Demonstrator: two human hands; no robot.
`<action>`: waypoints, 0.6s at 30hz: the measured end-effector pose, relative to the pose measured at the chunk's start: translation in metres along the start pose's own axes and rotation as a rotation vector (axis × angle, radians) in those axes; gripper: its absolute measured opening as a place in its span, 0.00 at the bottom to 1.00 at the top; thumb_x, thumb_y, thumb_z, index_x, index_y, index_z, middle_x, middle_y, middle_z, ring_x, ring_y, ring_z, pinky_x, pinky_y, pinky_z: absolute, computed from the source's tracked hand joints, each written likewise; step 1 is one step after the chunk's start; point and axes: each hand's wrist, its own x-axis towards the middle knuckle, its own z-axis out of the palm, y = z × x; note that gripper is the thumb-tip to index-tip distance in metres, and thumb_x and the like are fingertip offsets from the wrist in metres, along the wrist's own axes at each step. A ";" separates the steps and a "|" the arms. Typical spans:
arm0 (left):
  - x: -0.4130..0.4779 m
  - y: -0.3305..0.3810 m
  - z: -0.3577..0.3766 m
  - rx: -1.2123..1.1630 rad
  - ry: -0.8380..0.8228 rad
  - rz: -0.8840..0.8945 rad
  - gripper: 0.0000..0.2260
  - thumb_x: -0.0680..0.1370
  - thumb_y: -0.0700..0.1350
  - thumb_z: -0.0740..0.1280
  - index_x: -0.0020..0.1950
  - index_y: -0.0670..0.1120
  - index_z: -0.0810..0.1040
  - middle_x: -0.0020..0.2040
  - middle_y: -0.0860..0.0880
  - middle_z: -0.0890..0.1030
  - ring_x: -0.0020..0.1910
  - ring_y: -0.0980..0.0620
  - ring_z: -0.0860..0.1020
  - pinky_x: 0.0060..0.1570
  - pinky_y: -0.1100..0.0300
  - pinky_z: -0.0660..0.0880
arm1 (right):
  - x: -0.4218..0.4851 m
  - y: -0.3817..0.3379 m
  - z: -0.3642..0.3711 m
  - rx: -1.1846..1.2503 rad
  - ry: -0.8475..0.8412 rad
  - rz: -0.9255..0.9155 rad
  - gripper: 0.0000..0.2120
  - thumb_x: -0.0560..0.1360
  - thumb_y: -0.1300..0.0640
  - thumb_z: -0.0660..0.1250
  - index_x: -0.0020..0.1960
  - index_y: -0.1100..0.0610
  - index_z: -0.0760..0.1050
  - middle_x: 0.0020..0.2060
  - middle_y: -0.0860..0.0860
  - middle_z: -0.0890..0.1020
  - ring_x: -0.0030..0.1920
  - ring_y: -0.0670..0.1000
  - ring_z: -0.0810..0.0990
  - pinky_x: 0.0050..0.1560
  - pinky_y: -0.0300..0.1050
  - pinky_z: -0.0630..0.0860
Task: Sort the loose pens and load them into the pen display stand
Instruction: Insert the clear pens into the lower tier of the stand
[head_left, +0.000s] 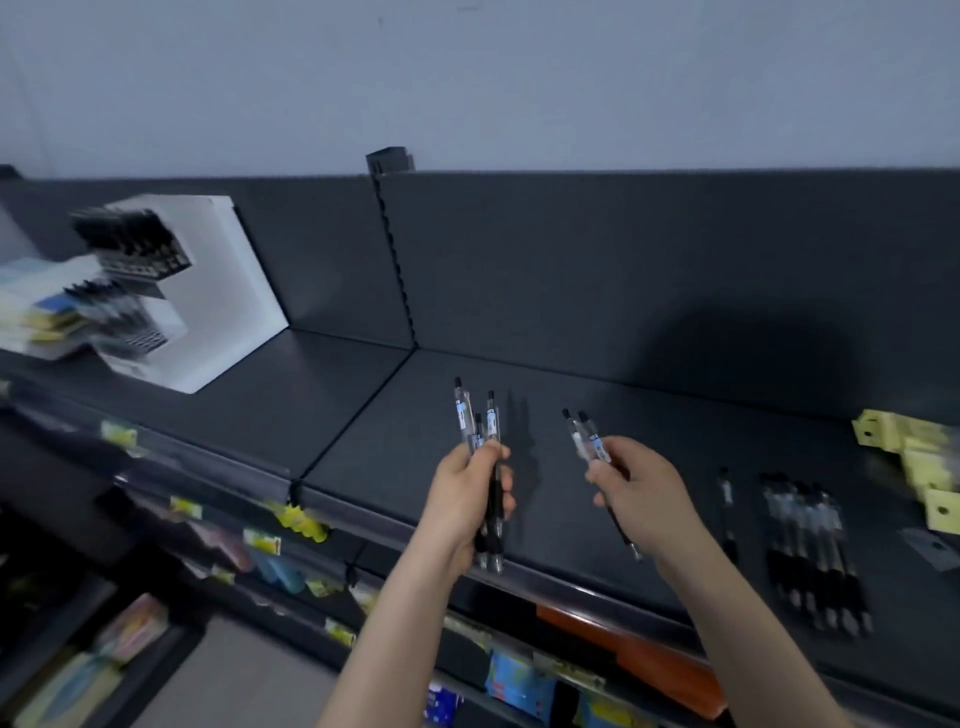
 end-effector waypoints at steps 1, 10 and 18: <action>-0.001 0.000 -0.016 0.000 0.013 0.011 0.08 0.82 0.44 0.59 0.46 0.44 0.73 0.29 0.49 0.72 0.23 0.54 0.69 0.23 0.64 0.66 | -0.002 -0.009 0.015 0.004 -0.011 -0.004 0.08 0.78 0.62 0.60 0.52 0.54 0.76 0.41 0.50 0.79 0.37 0.47 0.77 0.40 0.41 0.73; -0.016 0.008 -0.201 -0.101 0.181 0.137 0.11 0.81 0.49 0.63 0.42 0.46 0.68 0.26 0.52 0.68 0.22 0.55 0.64 0.24 0.63 0.61 | -0.029 -0.103 0.183 -0.007 -0.176 -0.133 0.09 0.78 0.63 0.59 0.51 0.52 0.75 0.39 0.48 0.82 0.38 0.46 0.78 0.38 0.37 0.71; -0.032 0.020 -0.327 -0.066 0.311 0.188 0.09 0.82 0.46 0.61 0.44 0.43 0.69 0.29 0.49 0.69 0.22 0.56 0.65 0.17 0.69 0.59 | -0.052 -0.157 0.295 -0.022 -0.270 -0.210 0.08 0.74 0.64 0.62 0.44 0.53 0.76 0.39 0.54 0.82 0.35 0.49 0.76 0.41 0.49 0.76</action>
